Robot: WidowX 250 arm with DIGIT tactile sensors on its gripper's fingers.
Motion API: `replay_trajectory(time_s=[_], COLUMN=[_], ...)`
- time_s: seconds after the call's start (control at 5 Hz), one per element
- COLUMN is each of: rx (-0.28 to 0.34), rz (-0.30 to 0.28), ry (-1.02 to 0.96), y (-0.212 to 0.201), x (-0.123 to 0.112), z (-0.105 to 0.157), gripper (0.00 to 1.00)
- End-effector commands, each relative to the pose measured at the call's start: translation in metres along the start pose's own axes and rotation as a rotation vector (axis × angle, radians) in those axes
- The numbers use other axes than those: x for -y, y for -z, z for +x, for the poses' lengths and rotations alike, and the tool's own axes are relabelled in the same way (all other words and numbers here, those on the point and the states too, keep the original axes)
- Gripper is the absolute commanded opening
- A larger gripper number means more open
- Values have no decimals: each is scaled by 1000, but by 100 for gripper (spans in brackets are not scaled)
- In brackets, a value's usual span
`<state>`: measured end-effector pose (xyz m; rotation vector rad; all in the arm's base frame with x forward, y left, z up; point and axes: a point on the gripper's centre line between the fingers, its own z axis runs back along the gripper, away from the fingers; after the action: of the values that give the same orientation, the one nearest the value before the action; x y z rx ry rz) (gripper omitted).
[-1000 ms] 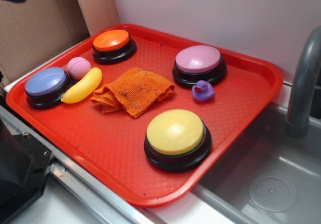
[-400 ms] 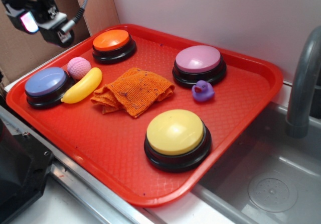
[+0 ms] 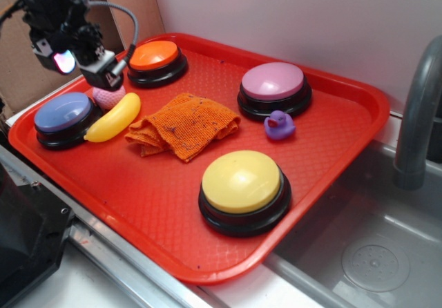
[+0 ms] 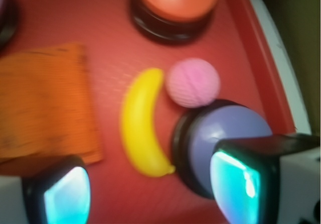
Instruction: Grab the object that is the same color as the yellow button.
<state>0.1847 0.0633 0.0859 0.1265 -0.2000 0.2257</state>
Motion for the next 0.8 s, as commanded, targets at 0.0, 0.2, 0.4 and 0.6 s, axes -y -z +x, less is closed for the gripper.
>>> replay_trajectory(time_s=[0.0, 0.2, 0.4, 0.6], rx=[31, 30, 34, 21], rz=[45, 48, 31, 60], ry=[64, 104, 135, 172], y=[28, 39, 49, 60], x=[9, 10, 13, 12], z=[14, 17, 19, 20], gripper=[100, 100, 100, 100])
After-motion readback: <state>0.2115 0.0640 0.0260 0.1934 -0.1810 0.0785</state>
